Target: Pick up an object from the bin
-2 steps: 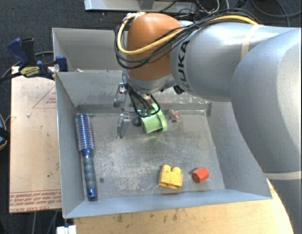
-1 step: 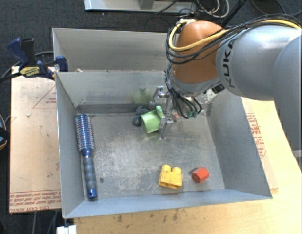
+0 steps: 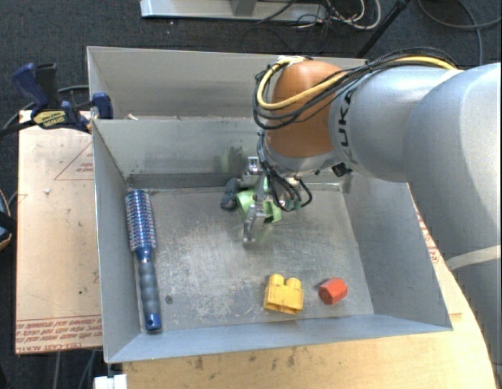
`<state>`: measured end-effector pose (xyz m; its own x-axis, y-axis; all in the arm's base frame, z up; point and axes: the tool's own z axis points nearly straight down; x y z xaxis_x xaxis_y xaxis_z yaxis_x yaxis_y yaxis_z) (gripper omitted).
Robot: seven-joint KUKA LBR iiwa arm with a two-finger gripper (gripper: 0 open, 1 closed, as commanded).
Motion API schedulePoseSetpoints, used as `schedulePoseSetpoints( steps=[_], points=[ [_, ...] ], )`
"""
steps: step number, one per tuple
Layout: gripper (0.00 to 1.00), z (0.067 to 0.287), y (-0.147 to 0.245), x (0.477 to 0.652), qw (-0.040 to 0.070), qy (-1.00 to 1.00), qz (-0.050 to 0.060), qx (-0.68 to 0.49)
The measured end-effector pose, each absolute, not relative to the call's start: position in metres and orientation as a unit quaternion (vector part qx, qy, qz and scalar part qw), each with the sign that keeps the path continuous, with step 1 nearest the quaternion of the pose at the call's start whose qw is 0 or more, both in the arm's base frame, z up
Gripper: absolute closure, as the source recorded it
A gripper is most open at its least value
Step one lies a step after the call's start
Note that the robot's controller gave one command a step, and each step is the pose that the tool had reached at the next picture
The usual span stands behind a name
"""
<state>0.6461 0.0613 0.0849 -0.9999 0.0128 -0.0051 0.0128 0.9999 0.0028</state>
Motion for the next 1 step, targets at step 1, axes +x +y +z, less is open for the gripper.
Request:
schedulePoseSetpoints(
  steps=[1],
  points=[
    [1.0, 0.0907, 0.0616, 0.6489, 0.007, 1.0, 0.002, 0.007]
  ],
)
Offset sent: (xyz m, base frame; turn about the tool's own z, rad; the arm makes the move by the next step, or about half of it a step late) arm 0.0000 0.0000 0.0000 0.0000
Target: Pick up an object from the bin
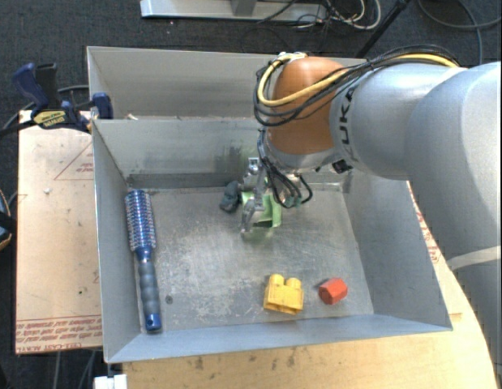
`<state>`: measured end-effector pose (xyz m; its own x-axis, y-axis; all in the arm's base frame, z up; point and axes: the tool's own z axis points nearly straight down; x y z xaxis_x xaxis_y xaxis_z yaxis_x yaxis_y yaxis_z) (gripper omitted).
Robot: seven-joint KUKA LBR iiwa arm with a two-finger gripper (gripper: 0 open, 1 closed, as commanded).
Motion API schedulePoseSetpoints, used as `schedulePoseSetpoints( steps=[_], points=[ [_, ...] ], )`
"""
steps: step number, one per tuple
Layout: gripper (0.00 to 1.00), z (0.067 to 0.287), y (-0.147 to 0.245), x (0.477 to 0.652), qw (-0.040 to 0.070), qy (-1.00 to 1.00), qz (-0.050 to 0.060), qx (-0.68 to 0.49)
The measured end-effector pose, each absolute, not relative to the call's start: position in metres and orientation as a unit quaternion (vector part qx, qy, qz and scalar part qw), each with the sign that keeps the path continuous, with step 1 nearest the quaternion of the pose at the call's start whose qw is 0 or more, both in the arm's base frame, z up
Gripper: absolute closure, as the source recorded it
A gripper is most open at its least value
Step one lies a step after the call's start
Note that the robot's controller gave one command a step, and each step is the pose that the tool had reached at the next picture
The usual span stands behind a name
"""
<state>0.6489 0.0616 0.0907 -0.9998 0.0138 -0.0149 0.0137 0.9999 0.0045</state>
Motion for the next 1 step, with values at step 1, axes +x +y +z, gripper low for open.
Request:
schedulePoseSetpoints(
  steps=[1],
  points=[
    [1.0, 0.2221, 0.0796, 0.6372, 0.005, 0.991, 0.001, -0.133]
  ],
)
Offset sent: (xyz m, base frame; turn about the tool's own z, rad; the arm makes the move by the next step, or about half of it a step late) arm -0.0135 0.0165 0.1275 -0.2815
